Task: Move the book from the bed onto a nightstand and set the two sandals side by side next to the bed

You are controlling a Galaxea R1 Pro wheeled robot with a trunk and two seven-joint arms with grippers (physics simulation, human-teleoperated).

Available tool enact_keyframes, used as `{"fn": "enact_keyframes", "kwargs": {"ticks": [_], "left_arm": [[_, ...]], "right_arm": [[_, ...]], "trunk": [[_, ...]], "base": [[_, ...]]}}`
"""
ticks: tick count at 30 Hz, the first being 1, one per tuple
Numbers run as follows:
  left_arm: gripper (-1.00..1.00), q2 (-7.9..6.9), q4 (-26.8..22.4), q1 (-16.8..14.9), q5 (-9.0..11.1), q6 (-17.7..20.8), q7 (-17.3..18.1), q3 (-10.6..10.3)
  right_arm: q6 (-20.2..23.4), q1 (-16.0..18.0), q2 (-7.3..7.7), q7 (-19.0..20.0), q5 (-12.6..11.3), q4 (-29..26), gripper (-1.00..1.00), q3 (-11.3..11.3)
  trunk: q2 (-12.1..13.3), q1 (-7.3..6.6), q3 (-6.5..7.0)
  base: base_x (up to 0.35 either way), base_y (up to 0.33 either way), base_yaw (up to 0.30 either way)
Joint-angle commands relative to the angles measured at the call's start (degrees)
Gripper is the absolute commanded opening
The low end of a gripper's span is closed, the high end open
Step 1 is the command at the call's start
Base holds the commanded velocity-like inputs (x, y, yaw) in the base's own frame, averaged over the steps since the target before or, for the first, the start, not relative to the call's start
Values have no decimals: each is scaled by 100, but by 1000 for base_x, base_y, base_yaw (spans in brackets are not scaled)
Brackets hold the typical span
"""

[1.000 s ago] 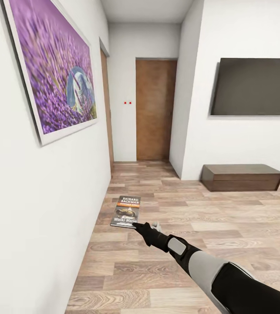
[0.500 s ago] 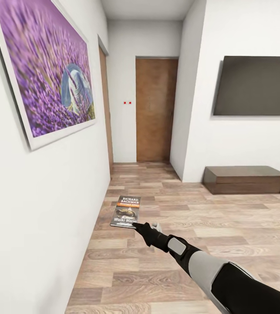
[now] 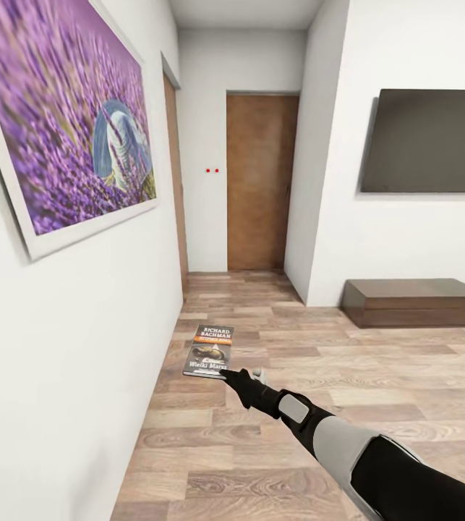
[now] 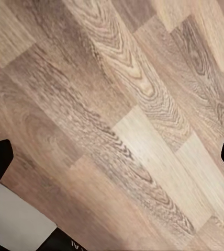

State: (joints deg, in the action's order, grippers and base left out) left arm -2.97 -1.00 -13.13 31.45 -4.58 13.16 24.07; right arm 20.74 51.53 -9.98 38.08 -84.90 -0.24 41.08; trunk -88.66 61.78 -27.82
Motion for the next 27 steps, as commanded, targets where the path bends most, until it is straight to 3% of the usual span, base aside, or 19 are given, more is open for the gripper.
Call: {"fn": "enact_keyframes", "kwargs": {"ticks": [1,27], "left_arm": [[100,-2,12,-5,10,-16,28,19],[100,-11,12,-5,8,-15,27,18]], "right_arm": [[44,7,-2,21,-83,7,-100,6],[43,7,-2,24,-80,7,-100,6]], "trunk": [[-3,2,-6],[-3,2,-6]], "base": [[234,1,0],[285,0,0]]}}
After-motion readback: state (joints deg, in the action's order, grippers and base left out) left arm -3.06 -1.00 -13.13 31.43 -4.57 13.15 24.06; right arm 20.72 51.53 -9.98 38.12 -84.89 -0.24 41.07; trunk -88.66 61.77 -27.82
